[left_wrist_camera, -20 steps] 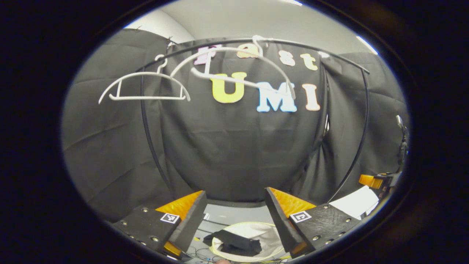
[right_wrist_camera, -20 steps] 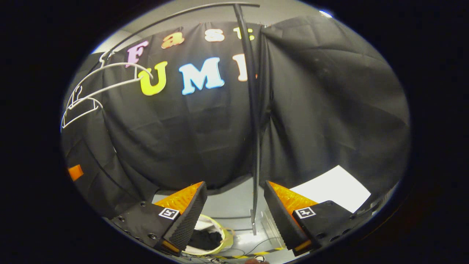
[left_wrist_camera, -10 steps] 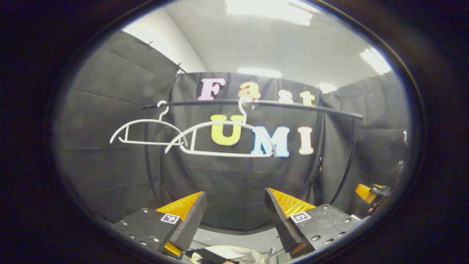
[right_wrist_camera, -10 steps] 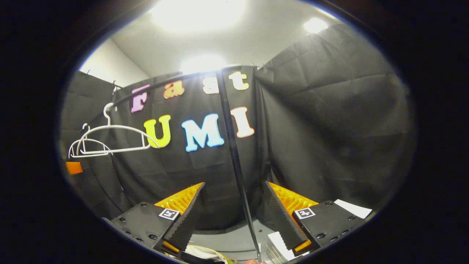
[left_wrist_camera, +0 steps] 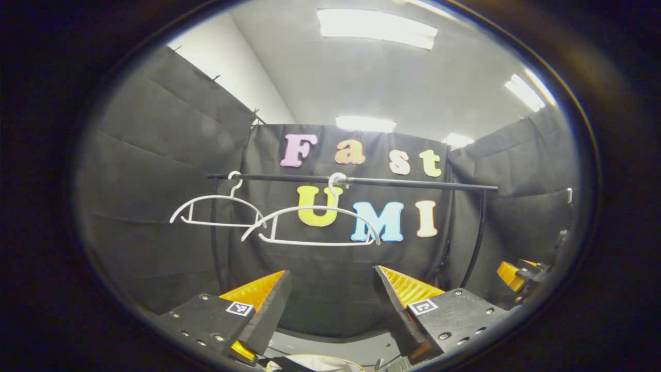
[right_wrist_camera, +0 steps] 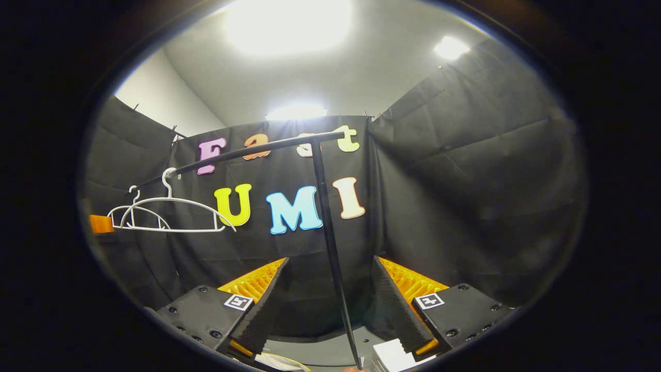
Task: Grasp the clothes on the hanger with both hands and then place them into the laundry hamper below.
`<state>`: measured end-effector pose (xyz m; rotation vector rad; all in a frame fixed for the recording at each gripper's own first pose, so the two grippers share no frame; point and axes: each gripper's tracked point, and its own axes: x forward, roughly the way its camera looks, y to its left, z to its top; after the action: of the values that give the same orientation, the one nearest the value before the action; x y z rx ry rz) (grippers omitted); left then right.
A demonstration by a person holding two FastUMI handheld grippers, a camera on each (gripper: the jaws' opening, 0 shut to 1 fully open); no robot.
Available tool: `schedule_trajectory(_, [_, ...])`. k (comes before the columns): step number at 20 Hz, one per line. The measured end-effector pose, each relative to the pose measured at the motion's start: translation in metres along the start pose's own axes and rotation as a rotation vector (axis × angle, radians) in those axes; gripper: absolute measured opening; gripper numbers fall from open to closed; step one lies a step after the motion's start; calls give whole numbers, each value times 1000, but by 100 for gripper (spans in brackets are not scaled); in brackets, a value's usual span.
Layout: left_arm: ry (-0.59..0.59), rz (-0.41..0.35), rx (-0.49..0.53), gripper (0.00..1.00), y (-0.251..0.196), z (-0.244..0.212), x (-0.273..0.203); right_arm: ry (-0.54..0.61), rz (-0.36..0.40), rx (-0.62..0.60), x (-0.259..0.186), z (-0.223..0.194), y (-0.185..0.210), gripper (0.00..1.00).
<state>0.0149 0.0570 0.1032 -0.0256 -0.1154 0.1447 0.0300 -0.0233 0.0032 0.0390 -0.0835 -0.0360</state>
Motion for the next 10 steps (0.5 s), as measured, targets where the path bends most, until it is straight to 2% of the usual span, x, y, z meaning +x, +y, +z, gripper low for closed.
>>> schedule_trajectory(1, [20, -7, 3, 93, -2, -5, -2, 23, -17, 10, 1, -9, -4, 93])
schedule_trajectory(2, [42, -14, 6, 93, -2, -10, -4, 39, -31, 24, 1, -15, -6, 100])
schedule_trajectory(3, [51, -16, 13, 93, 0, -13, -5, 45, -39, 36, 0, -18, -5, 93])
schedule_trajectory(4, [58, -16, 18, 93, 4, -12, -5, 43, -43, 46, 2, -18, -4, 98])
schedule_trajectory(7, [66, -32, 7, 93, 10, -14, 2, 30, -55, 24, 3, -17, 0, 98])
schedule_trajectory(8, [64, -42, 1, 94, 11, -15, 3, 28, -59, 16, 1, -18, 1, 93])
schedule_trajectory(9, [62, -48, -5, 94, 13, -16, 5, 28, -56, 15, -4, -17, 5, 98])
schedule_trajectory(10, [67, -48, -15, 94, 16, -21, 6, 22, -37, 12, -7, -15, 13, 98])
